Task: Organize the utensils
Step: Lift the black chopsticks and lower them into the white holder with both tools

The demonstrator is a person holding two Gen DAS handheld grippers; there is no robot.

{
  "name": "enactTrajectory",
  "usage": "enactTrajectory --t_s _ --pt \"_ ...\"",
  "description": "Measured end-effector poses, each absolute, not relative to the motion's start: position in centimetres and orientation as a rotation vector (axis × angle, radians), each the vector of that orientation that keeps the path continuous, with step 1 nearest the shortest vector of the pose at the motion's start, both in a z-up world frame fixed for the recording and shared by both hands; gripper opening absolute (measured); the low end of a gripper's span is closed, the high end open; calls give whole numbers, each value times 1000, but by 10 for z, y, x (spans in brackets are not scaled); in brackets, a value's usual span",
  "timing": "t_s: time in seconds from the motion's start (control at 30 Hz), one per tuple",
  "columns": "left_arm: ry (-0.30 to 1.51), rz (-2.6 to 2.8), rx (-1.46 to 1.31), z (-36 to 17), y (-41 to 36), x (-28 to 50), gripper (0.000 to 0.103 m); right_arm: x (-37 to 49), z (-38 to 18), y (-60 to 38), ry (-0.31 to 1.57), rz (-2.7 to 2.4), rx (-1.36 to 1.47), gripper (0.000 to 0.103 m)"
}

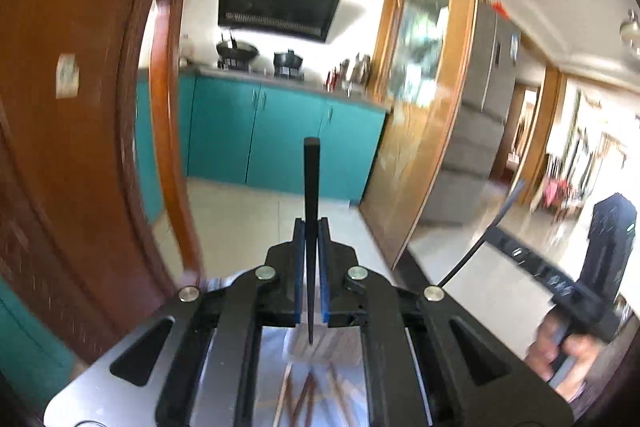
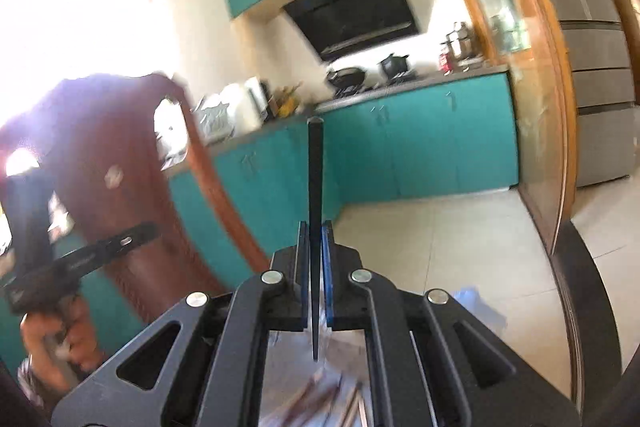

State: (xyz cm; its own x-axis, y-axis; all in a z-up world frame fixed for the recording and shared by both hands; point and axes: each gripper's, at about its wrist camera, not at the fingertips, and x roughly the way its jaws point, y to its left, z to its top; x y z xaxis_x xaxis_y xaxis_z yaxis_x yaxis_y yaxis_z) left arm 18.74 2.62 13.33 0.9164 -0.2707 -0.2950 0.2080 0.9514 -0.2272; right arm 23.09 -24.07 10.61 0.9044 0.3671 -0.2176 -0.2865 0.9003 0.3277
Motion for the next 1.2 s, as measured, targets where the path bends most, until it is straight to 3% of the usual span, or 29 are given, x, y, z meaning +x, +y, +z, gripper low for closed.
enactTrajectory --t_s 0.17,0.27,0.6,0.67,0.73,0.8,1.03,1.13,1.2 --pt "243 -218 -248 139 24 208 7 256 92 -240 224 237 272 7" --pt "255 -186 -272 123 23 232 7 275 63 -234 297 220 237 7" --pt "501 -162 -207 31 -11 306 7 297 -1 -217 486 231 137 8" --pt "552 -162 -192 13 -17 315 7 297 -6 -216 510 230 139 16" --pt "589 -153 -183 1 -20 323 7 296 -10 -213 534 215 129 38" --pt "626 -149 -179 -11 -21 329 7 299 -18 -212 571 196 118 44" --pt "732 -115 -125 -47 -28 338 8 320 -48 -213 728 202 158 43" --pt "737 -116 -111 -53 -28 338 9 322 -51 -213 733 244 171 27" --pt "740 -121 -107 -54 -27 338 10 323 -51 -212 724 240 158 25"
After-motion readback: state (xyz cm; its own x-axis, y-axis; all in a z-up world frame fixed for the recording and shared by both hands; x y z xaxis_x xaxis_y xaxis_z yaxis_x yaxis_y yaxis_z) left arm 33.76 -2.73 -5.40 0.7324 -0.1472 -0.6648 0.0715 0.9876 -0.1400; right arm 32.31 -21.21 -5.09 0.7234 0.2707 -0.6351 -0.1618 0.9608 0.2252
